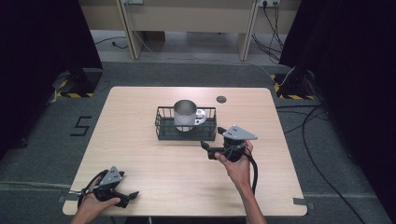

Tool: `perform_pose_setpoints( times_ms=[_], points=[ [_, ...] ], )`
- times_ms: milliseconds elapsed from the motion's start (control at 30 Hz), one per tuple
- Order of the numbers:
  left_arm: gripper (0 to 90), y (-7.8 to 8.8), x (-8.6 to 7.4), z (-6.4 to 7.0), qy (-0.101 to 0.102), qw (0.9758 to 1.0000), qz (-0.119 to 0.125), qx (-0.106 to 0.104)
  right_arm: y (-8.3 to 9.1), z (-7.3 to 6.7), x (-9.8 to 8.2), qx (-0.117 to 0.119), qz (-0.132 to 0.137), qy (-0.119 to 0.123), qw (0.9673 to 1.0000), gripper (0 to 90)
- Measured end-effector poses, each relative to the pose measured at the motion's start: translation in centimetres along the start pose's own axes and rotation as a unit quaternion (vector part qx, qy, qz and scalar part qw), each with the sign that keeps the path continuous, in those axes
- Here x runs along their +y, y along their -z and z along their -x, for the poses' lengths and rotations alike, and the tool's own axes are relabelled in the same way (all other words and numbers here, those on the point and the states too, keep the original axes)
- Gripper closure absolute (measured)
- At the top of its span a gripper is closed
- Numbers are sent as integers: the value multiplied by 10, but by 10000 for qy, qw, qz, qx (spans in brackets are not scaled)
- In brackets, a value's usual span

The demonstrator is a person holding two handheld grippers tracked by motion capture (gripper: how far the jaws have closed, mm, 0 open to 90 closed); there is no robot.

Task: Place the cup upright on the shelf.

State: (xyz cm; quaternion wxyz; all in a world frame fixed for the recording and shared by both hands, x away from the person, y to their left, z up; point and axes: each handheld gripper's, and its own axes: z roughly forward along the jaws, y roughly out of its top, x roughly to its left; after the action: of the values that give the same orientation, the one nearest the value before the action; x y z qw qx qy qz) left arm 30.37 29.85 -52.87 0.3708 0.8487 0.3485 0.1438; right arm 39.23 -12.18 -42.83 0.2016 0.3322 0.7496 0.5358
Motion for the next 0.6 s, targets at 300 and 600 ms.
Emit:
perform_pose_setpoints(
  times_ms=[300,600],
  points=[
    [0,0,0,0,0,10000,0,-1,10,-4,-16,-52,-89,31,9999,152],
    [0,0,0,0,1,10000,0,1,19,-6,-30,-68,-141,-28,9999,153]
  ],
)
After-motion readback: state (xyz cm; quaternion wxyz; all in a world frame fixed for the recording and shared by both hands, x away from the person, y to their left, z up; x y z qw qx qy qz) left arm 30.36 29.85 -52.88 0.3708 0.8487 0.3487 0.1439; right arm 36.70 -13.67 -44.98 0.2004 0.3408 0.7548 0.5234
